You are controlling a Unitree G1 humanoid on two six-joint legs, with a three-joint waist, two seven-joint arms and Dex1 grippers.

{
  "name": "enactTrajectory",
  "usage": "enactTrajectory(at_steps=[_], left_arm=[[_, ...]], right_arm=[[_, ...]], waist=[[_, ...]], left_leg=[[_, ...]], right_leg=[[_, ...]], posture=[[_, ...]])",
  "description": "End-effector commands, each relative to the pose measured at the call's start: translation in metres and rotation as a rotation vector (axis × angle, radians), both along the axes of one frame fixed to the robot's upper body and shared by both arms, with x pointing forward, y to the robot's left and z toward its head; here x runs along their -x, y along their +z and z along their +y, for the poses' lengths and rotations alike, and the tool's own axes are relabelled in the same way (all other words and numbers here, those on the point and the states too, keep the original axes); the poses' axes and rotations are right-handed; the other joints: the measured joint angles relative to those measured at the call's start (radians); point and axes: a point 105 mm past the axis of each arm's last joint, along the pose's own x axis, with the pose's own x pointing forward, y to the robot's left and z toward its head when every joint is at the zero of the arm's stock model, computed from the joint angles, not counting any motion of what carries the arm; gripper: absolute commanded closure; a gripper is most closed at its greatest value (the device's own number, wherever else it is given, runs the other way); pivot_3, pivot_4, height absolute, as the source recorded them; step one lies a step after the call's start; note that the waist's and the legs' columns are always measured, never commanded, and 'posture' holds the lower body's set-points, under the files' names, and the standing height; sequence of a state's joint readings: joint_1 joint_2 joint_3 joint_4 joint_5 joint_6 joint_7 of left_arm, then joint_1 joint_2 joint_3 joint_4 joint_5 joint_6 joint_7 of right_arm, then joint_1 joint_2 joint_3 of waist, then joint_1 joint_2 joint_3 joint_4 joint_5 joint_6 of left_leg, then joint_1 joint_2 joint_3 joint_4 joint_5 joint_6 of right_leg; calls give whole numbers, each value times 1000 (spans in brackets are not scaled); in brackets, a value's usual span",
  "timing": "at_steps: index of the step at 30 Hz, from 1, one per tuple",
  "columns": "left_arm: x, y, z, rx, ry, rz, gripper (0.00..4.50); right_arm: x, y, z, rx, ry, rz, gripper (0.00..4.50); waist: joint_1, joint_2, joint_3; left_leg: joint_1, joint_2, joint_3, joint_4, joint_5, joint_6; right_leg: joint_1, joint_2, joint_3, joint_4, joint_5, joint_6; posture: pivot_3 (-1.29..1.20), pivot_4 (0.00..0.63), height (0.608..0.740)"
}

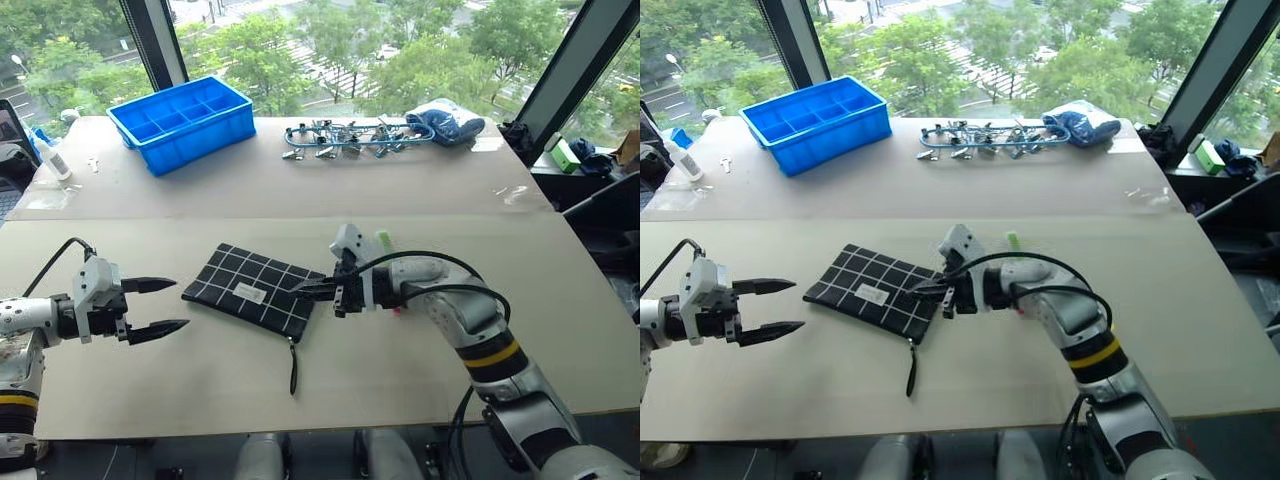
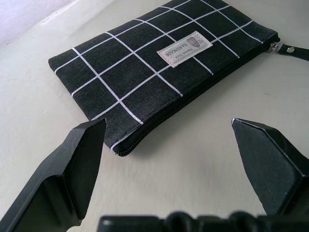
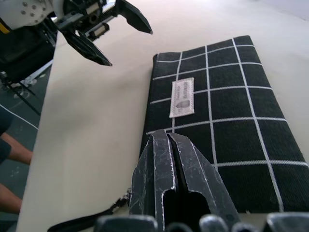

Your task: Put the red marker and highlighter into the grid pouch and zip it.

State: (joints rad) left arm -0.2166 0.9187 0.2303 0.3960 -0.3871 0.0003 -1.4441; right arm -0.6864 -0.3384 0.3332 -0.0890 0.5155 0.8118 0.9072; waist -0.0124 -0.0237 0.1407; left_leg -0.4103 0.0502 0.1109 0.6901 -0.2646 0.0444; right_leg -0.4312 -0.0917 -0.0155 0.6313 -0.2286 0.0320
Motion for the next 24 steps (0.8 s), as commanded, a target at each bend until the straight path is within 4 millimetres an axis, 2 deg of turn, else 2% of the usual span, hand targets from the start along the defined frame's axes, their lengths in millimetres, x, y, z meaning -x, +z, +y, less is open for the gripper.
enactTrajectory(at_steps=[1, 6, 12, 18, 21, 24], left_arm=[[-4, 8, -1, -26, -23, -19, 0], [-6, 5, -9, -11, -38, -19, 0], [-5, 0, -13, 10, -41, 4, 0], [-4, 0, -17, 24, -48, 14, 0], [-3, 0, -17, 27, -46, 17, 0], [-1, 0, -15, 32, -39, 21, 0]], right_arm=[[17, 1, 9, 43, 144, 44, 4456], [16, -19, 16, 165, 146, 121, 4456], [4, -43, 26, 326, 112, 108, 4456], [2, -64, 22, 455, 114, 55, 4456], [-10, -66, 15, 491, 63, -6, 4456], [-26, -54, 5, 501, 14, -77, 4456]], waist=[[1, 0, 0], [0, 0, 0], [-4, 0, 0], [-3, 0, 0], [-3, 0, 0], [-3, 0, 0]], left_leg=[[0, 0, 0, 0, 0, 0], [0, 0, 0, 0, 0, 0], [-5, 0, 1, 1, 1, -2], [-6, 0, 1, 3, 1, -2], [-5, 0, 1, 3, 1, -1], [-5, 0, 0, 3, 1, -2]], right_leg=[[0, 0, 0, 0, 0, 0], [0, 0, 0, 0, 0, 0], [-7, 0, 0, 9, 0, -1], [-7, 0, 0, 11, 0, -1], [-7, 0, 0, 11, -1, -1], [-7, 0, 0, 10, -1, -1]], posture=[[0, 150, 740], [0, 150, 740], [0, 150, 740], [0, 150, 740], [0, 150, 740], [0, 150, 740]])
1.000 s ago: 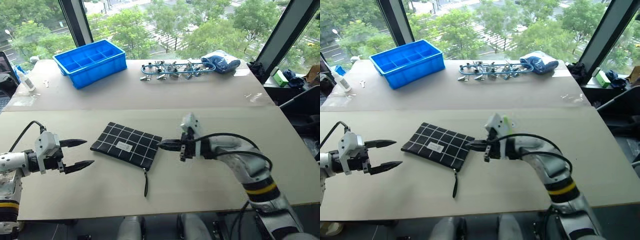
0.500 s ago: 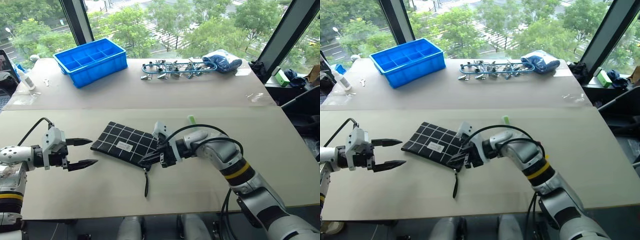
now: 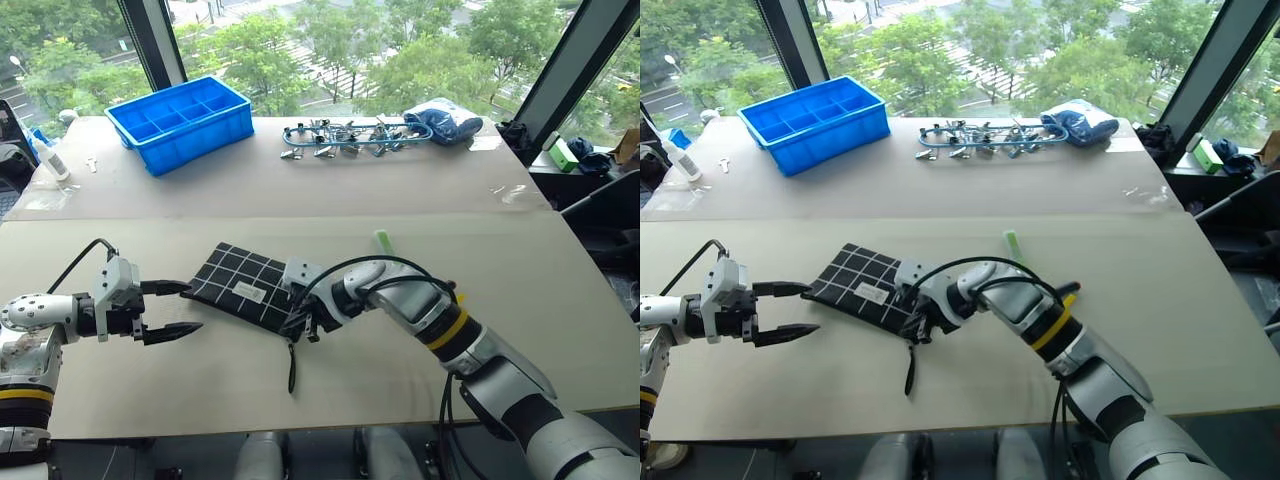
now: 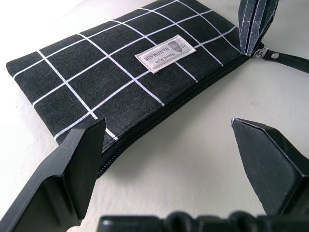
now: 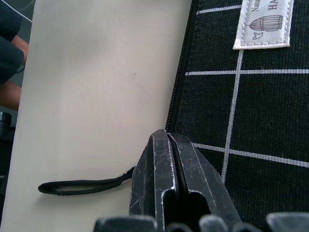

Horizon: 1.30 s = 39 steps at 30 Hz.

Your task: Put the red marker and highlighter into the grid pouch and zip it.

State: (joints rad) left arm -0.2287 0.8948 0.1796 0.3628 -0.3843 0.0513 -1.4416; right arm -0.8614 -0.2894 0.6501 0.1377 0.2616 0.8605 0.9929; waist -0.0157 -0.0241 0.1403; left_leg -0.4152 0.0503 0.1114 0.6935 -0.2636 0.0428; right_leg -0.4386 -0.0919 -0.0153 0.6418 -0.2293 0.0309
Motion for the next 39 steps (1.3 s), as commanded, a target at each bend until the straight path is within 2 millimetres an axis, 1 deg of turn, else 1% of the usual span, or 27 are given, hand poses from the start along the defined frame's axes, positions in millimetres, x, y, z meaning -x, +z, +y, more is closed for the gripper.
enactTrajectory(at_steps=[1, 3, 5, 9, 11, 15, 17, 18, 20, 21, 24, 29, 30, 32, 33, 35, 36, 37, 39], left_arm=[[1, 8, 0, 14, 2, -29, 0], [2, 8, 1, 15, 4, -29, 0], [1, 8, 1, 17, 7, -30, 0], [-1, 10, -1, 29, 9, -40, 0], [-3, 11, -1, 37, 10, -45, 0], [-4, 14, -2, 46, 11, -54, 0], [-4, 15, -2, 56, 11, -56, 0], [-4, 16, -3, 61, 12, -56, 0], [-4, 17, -2, 66, 13, -55, 0], [-5, 17, -2, 63, 13, -54, 0], [-5, 18, -1, 61, 13, -52, 0], [-8, 20, -2, 62, 9, -55, 0], [-9, 20, -3, 67, 7, -56, 0], [-9, 20, -4, 72, 3, -55, 0], [-9, 19, -4, 74, 2, -54, 0], [-10, 19, -5, 79, 3, -53, 0], [-10, 18, -5, 82, 5, -53, 0], [-10, 18, -5, 85, 7, -53, 0], [-10, 17, -5, 92, 10, -49, 0]], right_arm=[[-27, 10, -23, 58, -74, -128, 4456], [-29, 20, -30, 57, -51, -159, 4456], [-29, 26, -37, 82, -1, -207, 4456], [-18, 29, -50, 138, 148, -276, 4456], [-19, 30, -52, 152, 172, -302, 4456], [-40, 27, -61, 194, 113, -357, 4456], [-51, 29, -67, 198, 76, -380, 4456], [-58, 32, -70, 195, 47, -395, 4456], [-66, 38, -72, 180, 16, -412, 4456], [-69, 46, -71, 147, -7, -411, 4456], [-69, 62, -68, 79, -21, -395, 4456], [-64, 57, -69, 81, -3, -388, 4456], [-61, 60, -68, 57, 1, -379, 4456], [-52, 73, -65, -25, 8, -342, 4456], [-42, 81, -63, -83, 34, -302, 4456], [-21, 88, -61, -154, 89, -235, 4456], [-7, 83, -61, -159, 126, -200, 4456], [4, 73, -62, -140, 148, -176, 4456], [18, 52, -62, -100, 149, -121, 4456]], waist=[[1, 0, 0], [5, 0, 0], [5, 0, 0], [2, 0, 0], [0, 0, 0], [-4, 0, 0], [-2, 0, 0], [-1, 0, 0], [3, 0, 0], [3, 0, 0], [2, 0, 0], [1, 0, 0], [2, 0, 0], [2, 0, 0], [2, 0, 0], [3, 0, 0], [3, 0, 0], [3, 0, 0], [5, -1, 0]], left_leg=[[0, 0, 0, 0, 0, 0], [0, 0, 0, 1, 0, 0], [0, 0, 0, 1, 0, 0], [0, 0, 0, 0, 0, 0], [0, 0, 0, 0, 0, 0], [0, 1, 0, 0, 0, 0], [0, 0, 0, 0, 0, 0], [0, 0, 0, 1, 0, 0], [0, 0, 0, 1, 0, 0], [0, 0, 0, 1, 0, 0], [0, 0, 1, 1, 0, 0], [0, 1, 0, 0, 0, 0], [0, 0, 0, 0, 0, 0], [0, 0, 0, 0, 0, 0], [-1, 0, 1, 0, 0, 0], [-1, 0, 0, 0, 0, 0], [-1, 1, 0, 1, 0, 0], [-1, 1, 0, 1, 0, 0], [0, 1, -1, 1, 0, 0]], right_leg=[[0, 0, 0, 0, 0, 0], [0, -1, 0, 0, 0, 0], [0, -1, 0, 0, 0, 0], [-1, 0, 0, 0, 0, 0], [-1, 0, 0, 0, 0, -1], [-1, 1, 0, 0, -1, -1], [-1, 0, 0, 0, -1, -1], [-1, 0, 0, 0, -1, -1], [-1, 0, 0, 0, -1, -1], [-1, 0, 0, 0, -1, -1], [-1, 0, 0, 0, -1, -1], [-1, 0, 0, 0, -1, -1], [-1, 0, 0, 0, -1, -1], [-1, 0, 0, 0, -1, -1], [-1, 0, 0, 0, -1, -1], [-1, 0, 0, 0, -1, -1], [-1, 0, 0, 1, -1, -1], [-1, 0, 0, 0, -1, -1], [0, 0, -1, 0, -1, -1]], posture=[[0, 150, 740], [0, 150, 740], [0, 150, 740], [0, 150, 740], [0, 150, 740], [0, 150, 740], [0, 150, 740], [0, 150, 740], [0, 150, 740], [0, 150, 740], [0, 150, 740], [0, 150, 740], [0, 150, 740], [0, 150, 740], [0, 150, 740], [0, 150, 740], [0, 150, 740], [0, 150, 740], [0, 150, 740]])
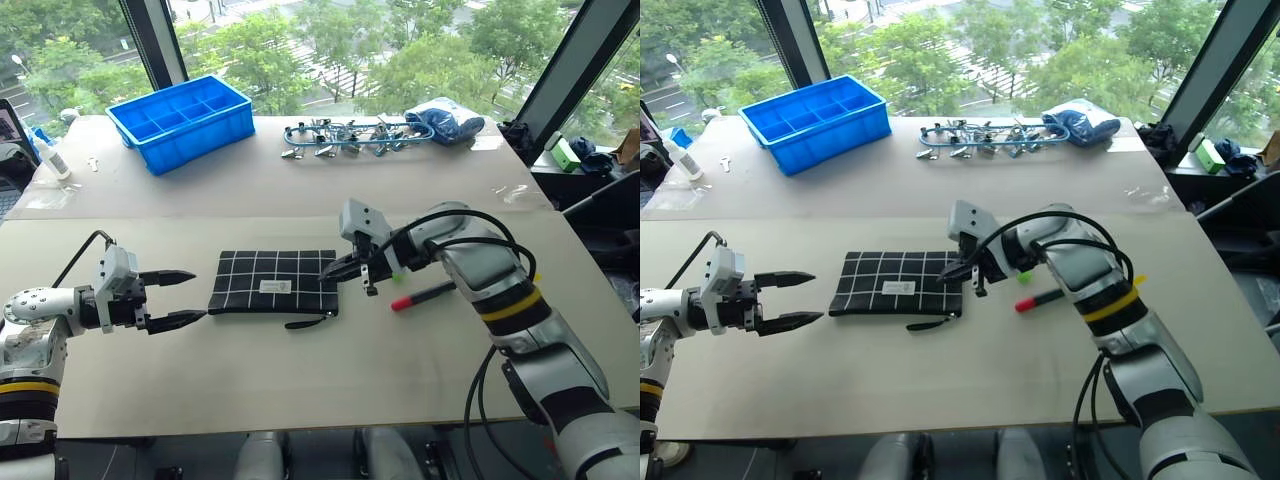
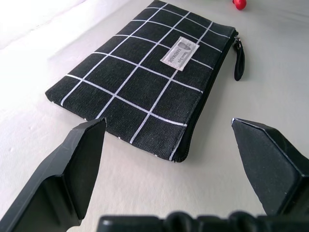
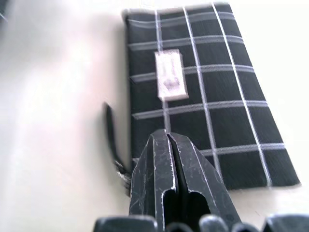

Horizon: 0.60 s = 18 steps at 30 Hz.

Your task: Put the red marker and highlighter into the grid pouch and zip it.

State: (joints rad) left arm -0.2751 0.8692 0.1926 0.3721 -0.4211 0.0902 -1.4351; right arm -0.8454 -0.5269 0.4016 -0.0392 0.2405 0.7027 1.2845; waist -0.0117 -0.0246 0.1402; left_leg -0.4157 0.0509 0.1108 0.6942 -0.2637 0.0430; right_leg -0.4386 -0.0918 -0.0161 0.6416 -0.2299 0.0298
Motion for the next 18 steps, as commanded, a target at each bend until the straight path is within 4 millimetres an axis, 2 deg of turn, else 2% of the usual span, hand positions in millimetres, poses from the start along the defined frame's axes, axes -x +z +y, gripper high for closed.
enactTrajectory(at_steps=[1, 3, 6, 9, 12, 18], left_arm=[[0, 5, 1, 17, 0, -21, 0], [0, 4, 0, 19, -1, -17, 0], [0, 3, 0, 19, -2, -16, 0], [-2, 5, -1, 19, -4, -19, 0], [-2, 5, 0, 17, -3, -21, 0], [0, 4, 1, 19, 2, -21, 0]], right_arm=[[28, -28, 1, 52, 26, 89, 4456], [28, -40, 1, 76, -3, 98, 4456], [16, -51, 6, 92, -95, 103, 4456], [4, -55, 11, 102, -152, 87, 4456], [0, -54, 13, 96, -164, 90, 4456], [-9, -71, 2, 200, -181, 5, 4456]], waist=[[0, 0, 0], [-1, 0, 0], [-4, 0, 0], [-6, 0, 0], [-3, 0, 0], [0, 0, 0]], left_leg=[[0, 0, 0, 0, 0, 0], [0, 0, 0, 1, 0, 0], [0, 0, 1, 1, 0, 0], [1, 0, 0, 0, 0, 0], [1, 0, 0, 0, 0, -1], [0, -1, 0, 1, 0, 0]], right_leg=[[0, 0, 0, 0, 0, 0], [0, 0, 0, 0, 0, 0], [-2, 0, 1, 1, 0, 0], [-2, 1, 1, 3, -1, -1], [-2, 1, 1, 3, -1, -1], [-1, 0, 1, 2, -1, -1]], posture=[[0, 150, 740], [0, 150, 740], [0, 150, 740], [0, 150, 740], [0, 150, 740], [0, 150, 740]])
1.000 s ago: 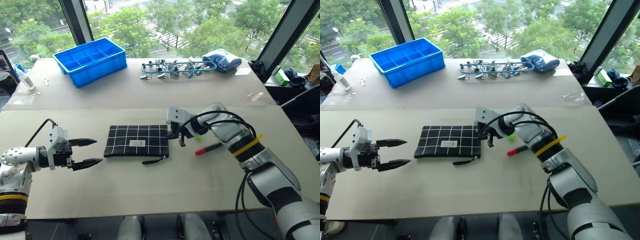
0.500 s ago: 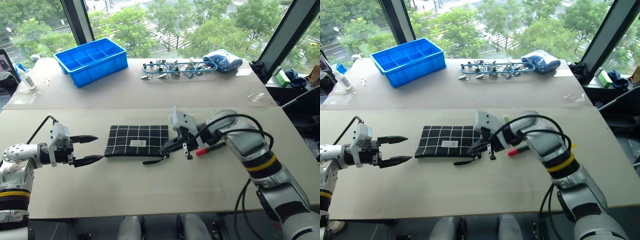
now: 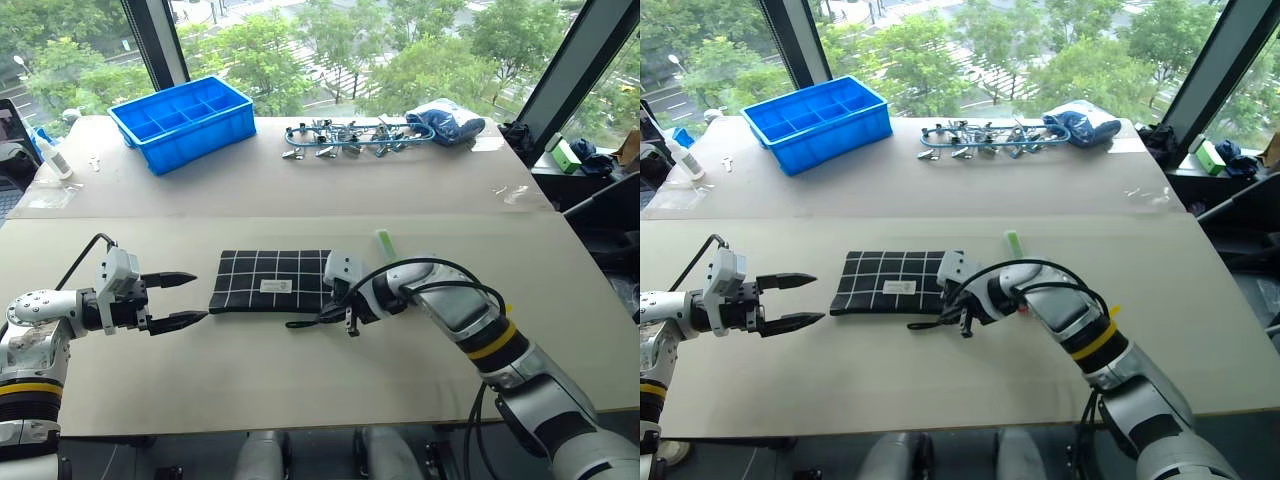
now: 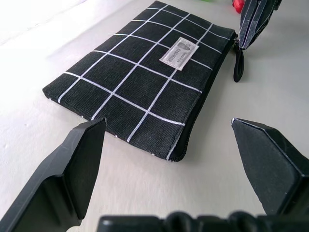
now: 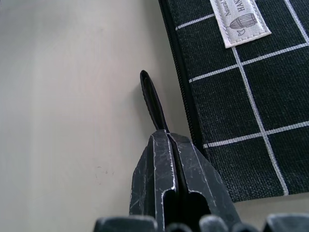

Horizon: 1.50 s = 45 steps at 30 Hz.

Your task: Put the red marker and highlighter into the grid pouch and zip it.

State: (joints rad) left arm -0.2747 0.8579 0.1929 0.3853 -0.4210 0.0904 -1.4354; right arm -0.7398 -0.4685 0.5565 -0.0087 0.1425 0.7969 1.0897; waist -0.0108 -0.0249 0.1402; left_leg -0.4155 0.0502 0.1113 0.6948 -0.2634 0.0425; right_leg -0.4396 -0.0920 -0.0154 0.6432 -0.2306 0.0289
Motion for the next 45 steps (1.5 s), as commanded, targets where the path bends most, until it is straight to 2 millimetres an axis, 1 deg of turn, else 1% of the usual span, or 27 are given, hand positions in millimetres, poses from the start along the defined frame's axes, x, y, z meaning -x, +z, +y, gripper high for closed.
enactTrajectory(at_steps=[1, 3, 5, 8, 12, 15, 16, 18, 19, 22, 24, 25, 27, 29, 32, 34, 38, 43, 45], left_arm=[[0, 7, 1, 4, -3, -31, 0], [1, 7, 0, 6, -2, -31, 0], [1, 7, 0, 10, -2, -31, 0], [2, 6, 0, 12, -3, -31, 0], [4, 5, -2, 15, -14, -29, 0], [6, 4, -6, 11, -33, -41, 0], [6, 4, -10, 16, -44, -52, 0], [11, 4, -21, 24, -82, -58, 0], [15, 5, -27, 35, -101, -54, 0], [21, 6, -35, 24, -126, -64, 0], [21, 5, -37, -24, -132, -132, 0], [19, 6, -38, -38, -130, -170, 0], [17, 7, -40, -53, -124, -220, 0], [15, 8, -40, -65, -124, -250, 0], [17, 3, -41, -141, -157, -280, 0], [19, -2, -40, -187, -173, -277, 0], [23, -9, -37, -235, -185, -267, 0], [24, -12, -36, -283, -199, -285, 0], [24, -11, -36, -298, -207, -304, 0]], right_arm=[[-15, 1, -7, 62, -12, -117, 4456], [-28, 4, -10, 80, -48, -180, 4456], [-45, 16, -10, 60, -103, -223, 4456], [-59, 29, -9, 31, -137, -245, 4456], [-63, 33, -12, 30, -135, -250, 4456], [-59, 35, -13, 13, -114, -225, 4456], [-56, 36, -13, 6, -101, -211, 4456], [-42, 36, -18, -3, -41, -170, 4456], [-43, 39, -20, -22, -55, -162, 4456], [-53, 51, -21, -94, -123, -146, 4456], [-66, 69, -17, -197, -216, -141, 4456], [-72, 74, -15, -234, -250, -138, 4456], [-78, 78, -12, -264, -293, -129, 4456], [-82, 76, -10, -263, -322, -121, 4456], [-86, 56, -7, -190, -350, -137, 4456], [-82, 44, -6, -143, -330, -139, 4456], [-76, 27, -4, -78, -304, -149, 4456], [-83, 10, -8, -4, -343, -203, 4456], [-86, 9, -8, -2, -355, -215, 4456]], waist=[[-2, 0, 0], [-3, 0, 0], [-4, 0, 0], [-4, 0, 0], [-3, 0, 0], [-4, 0, 0], [-4, 0, 0], [-3, 0, 0], [-2, 0, 0], [-3, 0, 0], [-4, 0, 0], [-7, 0, 0], [-8, 0, 0], [-7, 0, 0], [-5, 0, 0], [-3, 0, 0], [-6, 1, 0], [-7, 1, 0], [-6, 1, 0]], left_leg=[[0, 0, 0, 0, 0, 0], [0, 0, 0, 0, 0, 0], [1, 0, 0, 0, 0, 0], [1, 0, 0, 0, 1, -1], [0, 0, 0, 0, 1, -1], [0, 0, 0, 0, 1, -1], [0, 0, 0, 0, 1, -1], [0, 1, 0, -1, 1, -1], [0, 0, 0, -1, 1, -1], [0, 1, 0, 0, 0, 0], [0, 1, 0, -1, 0, 0], [1, 1, 0, -1, 0, -1], [1, 1, 0, -2, 1, -1], [1, 1, 0, -2, 1, -2], [1, 1, 0, -2, 1, -2], [0, 0, 0, -2, 1, -2], [0, 0, 1, -2, 1, -1], [1, 1, 0, -2, 1, -1], [1, 1, 0, -2, 1, -1]], right_leg=[[0, 0, 0, 0, 0, 0], [0, 0, 0, 1, 0, 0], [0, 0, 0, 1, 0, 0], [0, 1, 0, 2, 0, 0], [-1, 0, 0, 2, 0, 0], [-1, 0, 0, 1, 0, 0], [-1, 0, 0, 1, 0, 0], [-1, 0, 0, 0, 0, 0], [0, 0, 0, 0, 0, 0], [0, 0, 0, 0, 0, 0], [0, 1, 0, 0, 0, 0], [0, 1, 0, 1, 0, 0], [-1, 1, 1, 2, 0, -1], [-1, 1, 0, 2, 0, -1], [-1, 0, 0, 2, 0, -1], [0, 0, 0, 0, 0, -1], [-1, 0, 0, 0, 0, -1], [-1, 1, 0, 1, 0, -1], [0, 0, 0, 1, 0, -1]], posture=[[0, 150, 740], [0, 150, 740], [0, 150, 740], [0, 150, 740], [0, 150, 740], [0, 150, 740], [0, 150, 740], [0, 150, 740], [0, 150, 740], [0, 150, 740], [0, 150, 740], [0, 150, 740], [0, 150, 740], [0, 150, 740], [0, 150, 740], [0, 150, 740], [0, 150, 740], [0, 150, 740], [0, 150, 740]])
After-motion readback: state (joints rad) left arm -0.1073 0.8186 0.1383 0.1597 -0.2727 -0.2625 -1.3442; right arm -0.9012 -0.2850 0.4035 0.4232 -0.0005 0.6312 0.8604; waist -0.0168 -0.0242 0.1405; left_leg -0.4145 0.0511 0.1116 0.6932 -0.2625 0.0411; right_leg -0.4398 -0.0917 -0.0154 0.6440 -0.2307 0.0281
